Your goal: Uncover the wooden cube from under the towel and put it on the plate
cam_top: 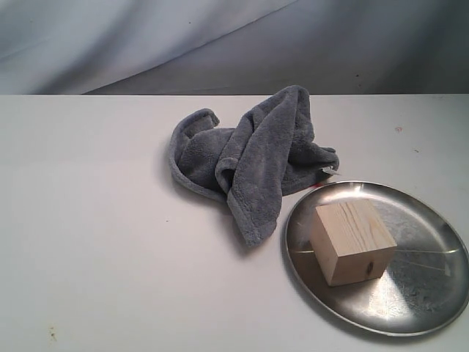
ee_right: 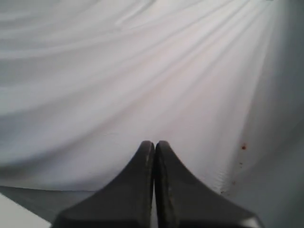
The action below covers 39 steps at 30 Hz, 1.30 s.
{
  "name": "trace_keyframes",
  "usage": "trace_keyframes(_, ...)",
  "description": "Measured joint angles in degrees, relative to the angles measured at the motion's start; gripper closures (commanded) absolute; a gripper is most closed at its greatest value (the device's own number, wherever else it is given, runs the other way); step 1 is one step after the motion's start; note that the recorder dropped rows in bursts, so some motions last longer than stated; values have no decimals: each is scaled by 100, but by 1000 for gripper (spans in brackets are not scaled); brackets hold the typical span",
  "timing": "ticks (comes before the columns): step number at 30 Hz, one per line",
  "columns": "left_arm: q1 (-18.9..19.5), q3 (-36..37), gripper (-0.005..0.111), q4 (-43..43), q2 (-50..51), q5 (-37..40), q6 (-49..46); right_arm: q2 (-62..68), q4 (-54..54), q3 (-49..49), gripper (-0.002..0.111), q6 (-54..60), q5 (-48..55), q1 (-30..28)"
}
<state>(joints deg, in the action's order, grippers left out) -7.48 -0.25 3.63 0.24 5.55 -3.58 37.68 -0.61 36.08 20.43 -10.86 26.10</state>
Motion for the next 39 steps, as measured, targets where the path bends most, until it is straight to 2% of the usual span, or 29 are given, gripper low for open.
trace_keyframes(6,0,0,107,0,0,0,0,-44,-290,-243,108,23,-317,-991)
trace_keyframes(9,0,0,107,0,0,0,0,-259,-407,-588,108,23,-421,-1280)
trace_keyframes(24,0,0,107,0,0,0,0,-2220,-768,-2467,108,23,-516,-1346)
trace_keyframes(39,0,0,107,0,0,0,0,-3571,-1384,-3094,108,23,-724,-1346)
